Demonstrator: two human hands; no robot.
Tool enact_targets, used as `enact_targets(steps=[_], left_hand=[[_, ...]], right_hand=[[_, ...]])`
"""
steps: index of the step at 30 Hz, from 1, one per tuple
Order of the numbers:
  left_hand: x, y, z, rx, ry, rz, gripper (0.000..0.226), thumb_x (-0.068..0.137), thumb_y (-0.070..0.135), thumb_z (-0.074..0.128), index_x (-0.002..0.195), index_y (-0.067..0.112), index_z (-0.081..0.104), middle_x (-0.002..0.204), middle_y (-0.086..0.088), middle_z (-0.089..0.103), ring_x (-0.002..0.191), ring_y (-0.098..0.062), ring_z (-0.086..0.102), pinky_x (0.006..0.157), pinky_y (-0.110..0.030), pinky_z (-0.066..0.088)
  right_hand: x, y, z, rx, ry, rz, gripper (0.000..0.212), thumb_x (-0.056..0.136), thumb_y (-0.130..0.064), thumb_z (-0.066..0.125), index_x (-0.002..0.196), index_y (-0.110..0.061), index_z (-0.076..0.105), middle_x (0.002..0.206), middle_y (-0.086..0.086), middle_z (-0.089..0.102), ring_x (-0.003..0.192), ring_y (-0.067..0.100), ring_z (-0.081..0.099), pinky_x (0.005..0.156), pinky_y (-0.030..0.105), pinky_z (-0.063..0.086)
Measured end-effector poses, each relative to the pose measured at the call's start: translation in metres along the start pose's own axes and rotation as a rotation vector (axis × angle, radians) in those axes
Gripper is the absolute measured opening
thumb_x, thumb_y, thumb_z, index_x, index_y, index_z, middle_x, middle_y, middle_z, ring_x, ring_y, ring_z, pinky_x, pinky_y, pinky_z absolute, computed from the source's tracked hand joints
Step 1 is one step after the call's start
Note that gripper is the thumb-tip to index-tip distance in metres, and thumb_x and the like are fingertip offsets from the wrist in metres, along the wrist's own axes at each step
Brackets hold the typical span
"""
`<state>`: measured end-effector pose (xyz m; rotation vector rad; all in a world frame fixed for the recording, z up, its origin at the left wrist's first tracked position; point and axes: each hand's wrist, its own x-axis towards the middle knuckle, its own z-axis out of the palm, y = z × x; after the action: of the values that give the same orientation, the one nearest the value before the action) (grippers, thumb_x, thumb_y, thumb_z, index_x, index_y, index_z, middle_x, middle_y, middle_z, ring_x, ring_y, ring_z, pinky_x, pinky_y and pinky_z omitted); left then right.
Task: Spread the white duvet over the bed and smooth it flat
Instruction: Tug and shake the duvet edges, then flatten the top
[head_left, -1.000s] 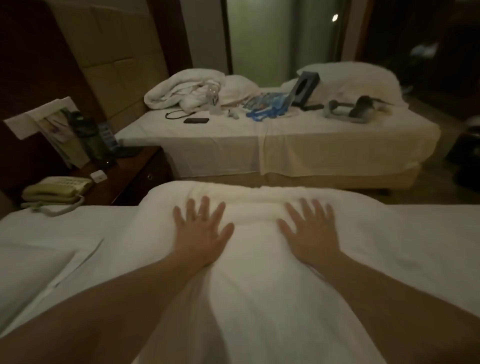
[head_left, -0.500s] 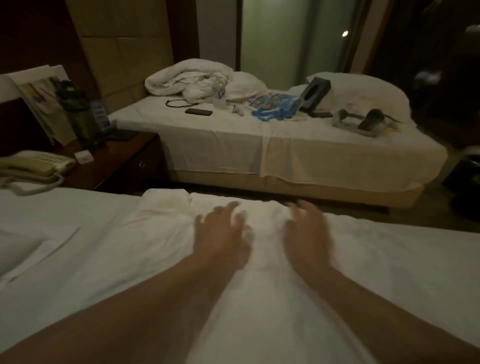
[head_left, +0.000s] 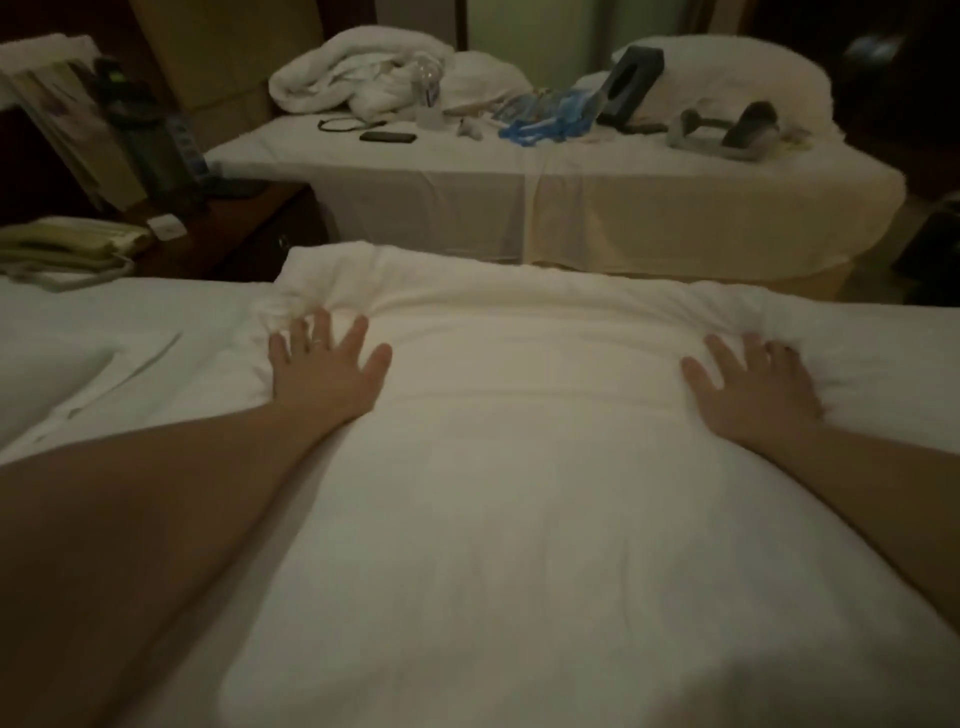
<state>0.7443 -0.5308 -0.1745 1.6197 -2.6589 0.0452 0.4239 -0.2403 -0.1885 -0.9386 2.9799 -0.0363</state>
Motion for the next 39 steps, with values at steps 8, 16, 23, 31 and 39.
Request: enact_targets(steps=[8, 16, 23, 31, 39], left_hand=[[-0.079, 0.025, -0.087, -0.173, -0.229, 0.214, 0.052, 0.102, 0.048, 0.028, 0.149, 0.024, 0.031, 0.156, -0.009, 0.031, 0.139, -0.032, 0.032, 0.115, -0.047, 0.024], [-0.186, 0.020, -0.019, -0.073, 0.020, 0.440, 0.055, 0.100, 0.043, 0.026, 0.152, 0.027, 0.032, 0.160, -0.010, 0.023, 0.148, -0.032, 0.020, 0.119, -0.049, 0.004], [-0.185, 0.023, 0.002, -0.072, 0.096, 0.404, 0.062, 0.096, 0.053, 0.020, 0.152, 0.029, 0.032, 0.160, -0.009, 0.023, 0.149, -0.028, 0.017, 0.120, -0.047, 0.001], [-0.184, -0.016, -0.016, 0.005, 0.095, 0.185, 0.068, 0.093, 0.065, 0.016, 0.154, 0.036, 0.020, 0.164, -0.007, 0.009, 0.150, -0.032, 0.002, 0.118, -0.054, -0.008], [-0.197, -0.099, -0.033, -0.067, -0.105, -0.263, 0.089, 0.072, 0.091, 0.004, 0.151, 0.050, 0.002, 0.162, -0.015, 0.006, 0.141, -0.047, 0.017, 0.109, -0.071, 0.007]], right_hand=[[-0.071, -0.069, -0.078, 0.174, 0.091, -0.115, 0.052, 0.103, -0.040, 0.029, 0.146, -0.013, 0.038, 0.147, 0.016, 0.043, 0.134, 0.034, 0.040, 0.114, 0.045, 0.026], [-0.218, -0.177, -0.015, 0.157, 0.035, -0.408, 0.056, 0.094, -0.038, 0.028, 0.133, -0.016, 0.061, 0.139, 0.015, 0.055, 0.129, 0.033, 0.052, 0.112, 0.048, 0.024], [-0.203, -0.156, 0.005, 0.068, 0.065, -0.433, 0.070, 0.094, -0.054, 0.007, 0.152, -0.024, 0.033, 0.160, 0.008, 0.026, 0.148, 0.024, 0.022, 0.119, 0.039, -0.002], [-0.195, -0.065, -0.013, -0.043, 0.078, -0.244, 0.079, 0.088, -0.058, -0.007, 0.155, -0.029, 0.021, 0.163, 0.003, 0.014, 0.150, 0.021, 0.011, 0.122, 0.036, -0.004], [-0.223, 0.026, -0.031, -0.054, 0.041, -0.054, 0.081, 0.087, -0.065, 0.005, 0.150, -0.026, 0.038, 0.157, 0.011, 0.032, 0.144, 0.031, 0.027, 0.120, 0.041, 0.005]])
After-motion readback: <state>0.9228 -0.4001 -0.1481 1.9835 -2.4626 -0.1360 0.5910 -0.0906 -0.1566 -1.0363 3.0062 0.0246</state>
